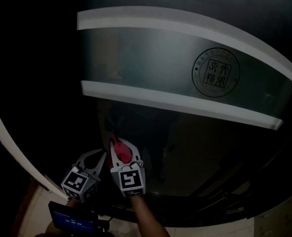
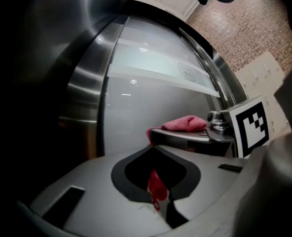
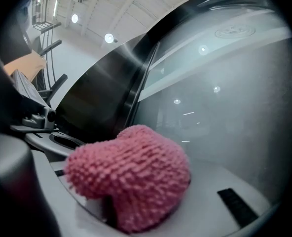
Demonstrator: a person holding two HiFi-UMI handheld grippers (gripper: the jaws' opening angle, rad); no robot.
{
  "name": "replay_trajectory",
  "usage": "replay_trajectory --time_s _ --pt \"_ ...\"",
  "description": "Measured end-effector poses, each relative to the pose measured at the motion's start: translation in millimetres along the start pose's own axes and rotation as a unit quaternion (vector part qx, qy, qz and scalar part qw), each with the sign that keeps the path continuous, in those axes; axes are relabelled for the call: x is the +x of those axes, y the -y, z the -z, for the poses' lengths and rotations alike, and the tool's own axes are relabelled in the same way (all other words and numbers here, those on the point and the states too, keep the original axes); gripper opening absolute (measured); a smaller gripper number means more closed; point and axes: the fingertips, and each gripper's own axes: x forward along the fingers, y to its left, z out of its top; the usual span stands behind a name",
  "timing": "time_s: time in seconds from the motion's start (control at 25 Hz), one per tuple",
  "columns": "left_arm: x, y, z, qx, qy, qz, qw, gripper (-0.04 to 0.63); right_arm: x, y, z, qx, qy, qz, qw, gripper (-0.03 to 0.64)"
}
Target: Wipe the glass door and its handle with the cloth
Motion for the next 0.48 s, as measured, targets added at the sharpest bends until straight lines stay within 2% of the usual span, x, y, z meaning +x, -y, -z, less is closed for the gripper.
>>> replay_trajectory --time_s 0.24,0.48 --pt "41.2 85.2 -11.6 -0.008 0.016 0.077 0.9969 0.009 -82.2 88.6 -7.2 -0.018 0.003 0.068 0.997 0.051" --pt "74.5 174.3 -20.5 -0.019 0.024 0.136 0.9902 0.009 -177.1 182.0 -10.9 -0.043 -0.008 0.151 0.987 0.051"
